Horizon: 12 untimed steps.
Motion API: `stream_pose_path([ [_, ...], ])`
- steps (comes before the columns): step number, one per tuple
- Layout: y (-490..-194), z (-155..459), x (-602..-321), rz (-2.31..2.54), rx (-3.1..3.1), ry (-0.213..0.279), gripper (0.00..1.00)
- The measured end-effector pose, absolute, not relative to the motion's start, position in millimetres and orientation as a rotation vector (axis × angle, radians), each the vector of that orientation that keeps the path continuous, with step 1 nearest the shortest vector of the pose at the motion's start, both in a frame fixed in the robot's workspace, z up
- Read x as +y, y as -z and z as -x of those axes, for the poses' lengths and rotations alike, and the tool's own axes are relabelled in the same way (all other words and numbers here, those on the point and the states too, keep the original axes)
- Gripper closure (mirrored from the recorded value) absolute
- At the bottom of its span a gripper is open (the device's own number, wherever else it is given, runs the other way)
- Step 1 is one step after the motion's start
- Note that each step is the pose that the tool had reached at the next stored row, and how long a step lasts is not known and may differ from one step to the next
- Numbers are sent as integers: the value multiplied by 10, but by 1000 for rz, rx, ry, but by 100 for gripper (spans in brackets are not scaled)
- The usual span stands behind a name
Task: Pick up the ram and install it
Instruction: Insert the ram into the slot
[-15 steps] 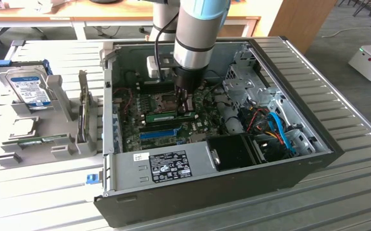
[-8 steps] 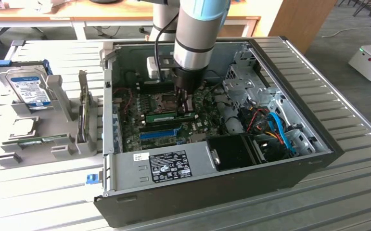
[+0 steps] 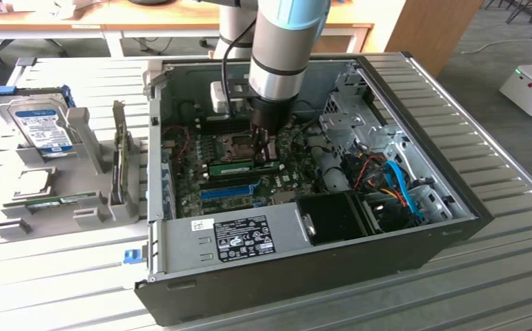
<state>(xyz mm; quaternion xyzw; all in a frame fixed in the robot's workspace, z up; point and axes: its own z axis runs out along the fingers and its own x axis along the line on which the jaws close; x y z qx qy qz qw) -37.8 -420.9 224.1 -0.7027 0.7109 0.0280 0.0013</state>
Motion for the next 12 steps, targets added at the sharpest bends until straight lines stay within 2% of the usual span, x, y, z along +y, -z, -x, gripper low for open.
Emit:
stream_pose_path([
  [3, -2240, 378, -4208, 2205, 2231, -88, 87],
  [4, -2241, 378, -4208, 2206, 2231, -88, 82],
  [5, -2241, 378, -4208, 2206, 2231, -88, 82],
  [6, -2241, 378, -4209, 2206, 2231, -88, 75],
  [12, -2241, 378, -4209, 2206, 2232, -88, 75],
])
